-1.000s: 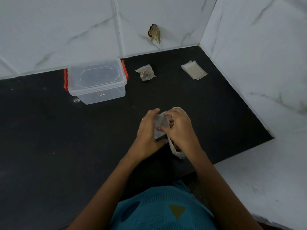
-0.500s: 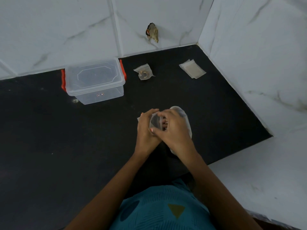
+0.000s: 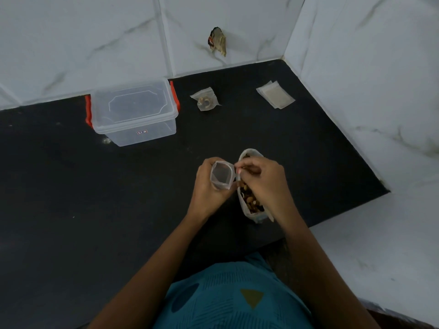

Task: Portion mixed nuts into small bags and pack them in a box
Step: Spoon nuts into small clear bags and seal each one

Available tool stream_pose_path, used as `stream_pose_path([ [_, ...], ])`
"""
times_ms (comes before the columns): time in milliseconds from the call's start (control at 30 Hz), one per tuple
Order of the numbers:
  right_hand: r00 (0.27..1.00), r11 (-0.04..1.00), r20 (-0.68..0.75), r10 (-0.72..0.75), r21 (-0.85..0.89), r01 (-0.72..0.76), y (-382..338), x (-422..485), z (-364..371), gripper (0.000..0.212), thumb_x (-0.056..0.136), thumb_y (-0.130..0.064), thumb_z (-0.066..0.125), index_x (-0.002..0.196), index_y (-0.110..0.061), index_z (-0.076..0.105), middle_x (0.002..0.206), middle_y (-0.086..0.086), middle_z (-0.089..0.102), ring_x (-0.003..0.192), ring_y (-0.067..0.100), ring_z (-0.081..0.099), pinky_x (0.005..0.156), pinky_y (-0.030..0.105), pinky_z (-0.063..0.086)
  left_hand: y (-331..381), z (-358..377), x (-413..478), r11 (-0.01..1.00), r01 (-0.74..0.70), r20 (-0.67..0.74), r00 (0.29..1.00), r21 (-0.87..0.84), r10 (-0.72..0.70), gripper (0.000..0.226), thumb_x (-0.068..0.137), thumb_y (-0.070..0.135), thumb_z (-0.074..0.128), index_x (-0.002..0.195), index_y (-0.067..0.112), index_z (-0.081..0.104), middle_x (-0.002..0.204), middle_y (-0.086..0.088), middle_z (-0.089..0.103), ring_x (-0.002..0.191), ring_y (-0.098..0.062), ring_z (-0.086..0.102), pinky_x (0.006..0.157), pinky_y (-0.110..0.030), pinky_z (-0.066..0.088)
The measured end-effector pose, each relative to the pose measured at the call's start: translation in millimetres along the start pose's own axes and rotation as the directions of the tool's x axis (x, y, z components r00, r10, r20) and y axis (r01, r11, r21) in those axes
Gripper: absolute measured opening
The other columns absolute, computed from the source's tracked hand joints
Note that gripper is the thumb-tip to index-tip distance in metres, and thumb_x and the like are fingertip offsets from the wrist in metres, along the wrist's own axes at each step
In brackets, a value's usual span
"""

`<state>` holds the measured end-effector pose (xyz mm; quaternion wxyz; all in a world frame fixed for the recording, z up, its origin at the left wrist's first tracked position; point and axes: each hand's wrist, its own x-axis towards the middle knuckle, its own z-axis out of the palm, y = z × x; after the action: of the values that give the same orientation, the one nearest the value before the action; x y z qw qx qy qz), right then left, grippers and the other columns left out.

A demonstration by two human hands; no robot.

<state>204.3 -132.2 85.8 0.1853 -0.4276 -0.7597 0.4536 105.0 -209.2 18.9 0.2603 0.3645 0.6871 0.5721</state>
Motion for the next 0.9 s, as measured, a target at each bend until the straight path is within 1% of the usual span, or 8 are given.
stream_pose_path([
  [167,0.985,0.984,0.005,0.173,-0.041,-0.173,26,-2,-15,0.015,0.087,-0.011,0.059,0.097,-0.018,0.067,0.097,-0.012,0.058,0.085,-0.004,0.054,0.067,0.009,0.043,-8,-2,-2,0.999,0.027,0.049,0.998,0.035,-0.029,0.056,0.068,0.017,0.08,0.103,0.041,0.045,0.112,0.009,0.053,0.11,-0.012,0.05,0.092,-0.028,0.045],
  [267,0.968,0.96,0.013,0.25,-0.13,-0.246,46,-12,-17,0.014,0.086,-0.012,0.061,0.098,-0.016,0.065,0.098,-0.006,0.059,0.086,0.001,0.055,0.064,0.01,0.042,-14,-1,-4,0.998,0.035,0.071,0.997,0.05,-0.039,0.053,0.068,0.016,0.08,0.107,0.033,0.049,0.114,0.007,0.054,0.111,-0.012,0.051,0.093,-0.031,0.046],
  [367,0.959,0.918,0.016,0.282,-0.296,-0.265,59,-27,-16,0.025,0.08,-0.02,0.069,0.103,-0.017,0.061,0.101,-0.002,0.052,0.088,0.008,0.053,0.073,0.022,0.045,-19,1,-4,0.997,0.041,0.086,0.995,0.058,-0.046,0.046,0.069,0.016,0.08,0.105,0.023,0.052,0.112,-0.001,0.057,0.107,-0.014,0.053,0.091,-0.033,0.048],
  [433,0.949,0.872,0.056,0.312,-0.414,-0.262,64,-34,-15,0.037,0.078,-0.026,0.071,0.111,-0.02,0.054,0.108,-0.001,0.043,0.093,0.013,0.052,0.078,0.031,0.047,-21,3,-5,0.997,0.061,0.102,0.993,0.051,-0.066,0.044,0.07,0.015,0.079,0.103,0.023,0.052,0.109,-0.002,0.058,0.105,-0.015,0.055,0.089,-0.031,0.049],
  [500,0.942,0.86,0.078,0.326,-0.439,-0.261,68,-38,-15,0.038,0.079,-0.021,0.069,0.113,-0.019,0.052,0.112,0.001,0.042,0.095,0.017,0.051,0.081,0.034,0.048,-21,3,-7,0.995,0.096,0.126,0.987,0.033,-0.099,0.039,0.071,0.015,0.078,0.098,0.027,0.053,0.106,0.002,0.059,0.103,-0.013,0.057,0.087,-0.028,0.049],
  [633,0.969,0.928,-0.037,0.243,-0.284,-0.243,73,-34,-18,0.026,0.085,-0.004,0.058,0.11,-0.009,0.059,0.108,0.009,0.052,0.089,0.014,0.05,0.071,0.021,0.042,-22,5,-11,0.99,0.143,0.168,0.976,-0.018,-0.138,0.032,0.074,0.013,0.075,0.095,0.026,0.055,0.099,0.008,0.061,0.096,-0.006,0.06,0.081,-0.019,0.05],
  [733,0.968,0.961,-0.147,0.205,-0.156,-0.227,75,-26,-23,0.022,0.087,-0.006,0.057,0.107,-0.009,0.063,0.102,0.005,0.059,0.086,0.009,0.053,0.061,0.01,0.038,-25,7,-12,0.981,0.187,0.184,0.967,-0.043,-0.177,0.03,0.076,0.013,0.074,0.099,0.018,0.056,0.097,0.007,0.062,0.094,-0.006,0.061,0.079,-0.017,0.05],
  [900,0.961,0.985,-0.218,0.172,0.03,-0.17,80,-15,-20,0.018,0.083,-0.012,0.065,0.101,-0.012,0.067,0.097,-0.001,0.062,0.081,0.0,0.055,0.066,0.0,0.041,-26,10,-11,0.974,0.225,0.205,0.955,-0.036,-0.213,0.043,0.077,0.015,0.073,0.115,0.023,0.053,0.103,0.019,0.056,0.098,0.001,0.056,0.076,-0.004,0.045],
])
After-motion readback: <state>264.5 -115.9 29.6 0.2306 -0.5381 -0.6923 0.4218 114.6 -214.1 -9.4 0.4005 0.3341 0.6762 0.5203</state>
